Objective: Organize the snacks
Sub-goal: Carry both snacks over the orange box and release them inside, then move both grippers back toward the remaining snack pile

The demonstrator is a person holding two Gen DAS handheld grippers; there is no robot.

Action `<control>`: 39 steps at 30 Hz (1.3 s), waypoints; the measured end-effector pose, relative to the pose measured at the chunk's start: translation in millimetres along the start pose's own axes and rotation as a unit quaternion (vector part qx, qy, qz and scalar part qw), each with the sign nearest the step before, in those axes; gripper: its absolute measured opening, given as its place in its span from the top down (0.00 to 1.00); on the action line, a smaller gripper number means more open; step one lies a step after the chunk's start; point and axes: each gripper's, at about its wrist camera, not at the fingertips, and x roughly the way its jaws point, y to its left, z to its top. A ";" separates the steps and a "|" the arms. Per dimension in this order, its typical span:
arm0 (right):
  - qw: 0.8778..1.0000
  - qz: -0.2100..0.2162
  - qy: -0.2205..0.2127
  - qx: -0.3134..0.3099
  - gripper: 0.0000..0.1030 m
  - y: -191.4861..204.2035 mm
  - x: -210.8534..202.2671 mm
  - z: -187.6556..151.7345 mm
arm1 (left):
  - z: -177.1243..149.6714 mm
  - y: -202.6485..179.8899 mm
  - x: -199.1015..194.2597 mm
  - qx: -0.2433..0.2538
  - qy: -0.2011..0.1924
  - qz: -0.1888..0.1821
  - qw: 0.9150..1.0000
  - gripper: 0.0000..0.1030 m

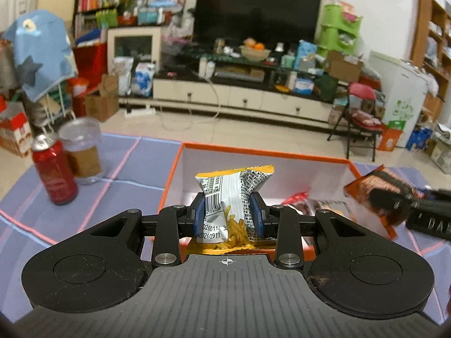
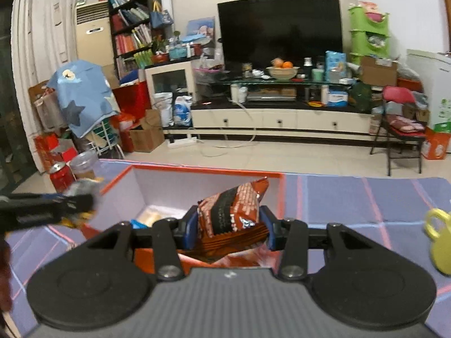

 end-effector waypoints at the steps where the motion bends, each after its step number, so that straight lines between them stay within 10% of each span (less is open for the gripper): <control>1: 1.000 0.003 0.005 0.000 0.56 2.4 11.1 1.2 | 0.2 0.0 11.4 -0.003 0.007 0.002 1.000 0.97; 10: 1.000 0.005 0.017 0.010 0.46 8.5 47.7 1.8 | 2.3 -7.1 53.5 0.022 0.042 -0.007 0.999 0.92; 12: 1.000 -0.001 0.007 0.004 0.37 12.7 46.7 3.1 | 2.5 -7.5 49.8 0.024 0.037 0.001 0.999 0.54; 15: 1.000 -0.008 -0.018 -0.006 0.37 11.6 24.9 8.8 | 4.2 -1.5 17.5 0.031 -0.016 0.027 0.999 0.25; 22: 0.997 -0.038 -0.051 0.032 0.09 -9.1 -65.9 -17.4 | -27.6 32.7 -68.0 -0.018 -0.050 0.009 0.999 0.18; 28: 0.999 -0.035 0.003 0.027 0.10 3.7 -85.9 -68.3 | -98.4 44.7 -110.8 -0.132 -0.011 0.039 0.990 0.18; 39: 0.996 -0.063 0.044 0.041 0.10 -17.1 -56.5 -80.7 | -130.6 4.3 -121.7 -0.140 -0.026 0.096 0.985 0.17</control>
